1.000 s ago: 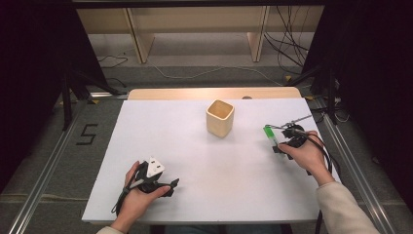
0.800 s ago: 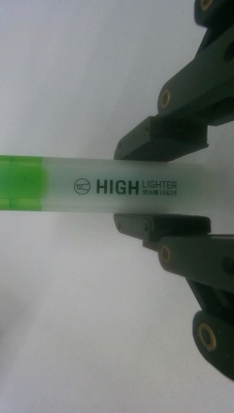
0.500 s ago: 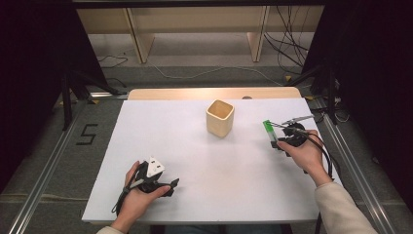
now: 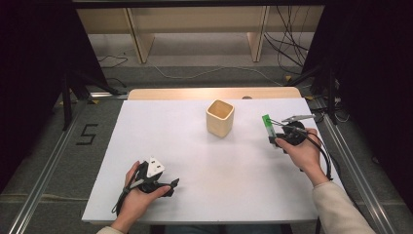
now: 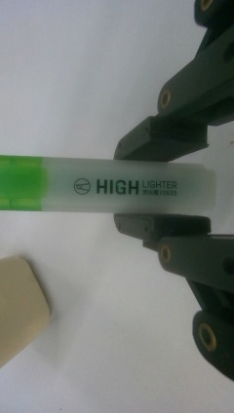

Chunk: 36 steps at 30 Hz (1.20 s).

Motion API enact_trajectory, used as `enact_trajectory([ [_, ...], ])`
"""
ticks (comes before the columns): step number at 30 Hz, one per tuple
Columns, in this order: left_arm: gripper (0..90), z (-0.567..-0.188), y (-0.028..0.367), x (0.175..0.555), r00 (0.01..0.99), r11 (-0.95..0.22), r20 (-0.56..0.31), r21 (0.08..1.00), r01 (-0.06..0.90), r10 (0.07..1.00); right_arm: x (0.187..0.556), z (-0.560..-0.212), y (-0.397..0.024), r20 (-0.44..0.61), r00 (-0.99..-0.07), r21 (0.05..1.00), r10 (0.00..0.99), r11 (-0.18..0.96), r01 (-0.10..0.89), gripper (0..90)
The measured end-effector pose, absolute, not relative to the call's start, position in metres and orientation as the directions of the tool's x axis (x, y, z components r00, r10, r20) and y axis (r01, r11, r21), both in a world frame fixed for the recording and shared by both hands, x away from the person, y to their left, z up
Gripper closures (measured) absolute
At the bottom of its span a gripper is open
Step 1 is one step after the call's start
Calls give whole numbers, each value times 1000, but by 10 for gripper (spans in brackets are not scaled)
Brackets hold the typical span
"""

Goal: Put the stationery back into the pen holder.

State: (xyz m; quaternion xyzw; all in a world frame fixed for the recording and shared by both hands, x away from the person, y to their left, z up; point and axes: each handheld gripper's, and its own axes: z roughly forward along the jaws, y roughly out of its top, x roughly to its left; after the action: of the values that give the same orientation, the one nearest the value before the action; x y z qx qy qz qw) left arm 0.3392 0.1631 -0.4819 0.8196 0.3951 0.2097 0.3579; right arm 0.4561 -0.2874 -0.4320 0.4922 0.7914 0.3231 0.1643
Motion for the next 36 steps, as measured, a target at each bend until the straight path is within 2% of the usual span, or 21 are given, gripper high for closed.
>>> enact_trajectory([
  [36,166,-482,163,339,601,-435,66,753,494,796,462,-424,-266,59,-463,750,884,267,605,662],
])
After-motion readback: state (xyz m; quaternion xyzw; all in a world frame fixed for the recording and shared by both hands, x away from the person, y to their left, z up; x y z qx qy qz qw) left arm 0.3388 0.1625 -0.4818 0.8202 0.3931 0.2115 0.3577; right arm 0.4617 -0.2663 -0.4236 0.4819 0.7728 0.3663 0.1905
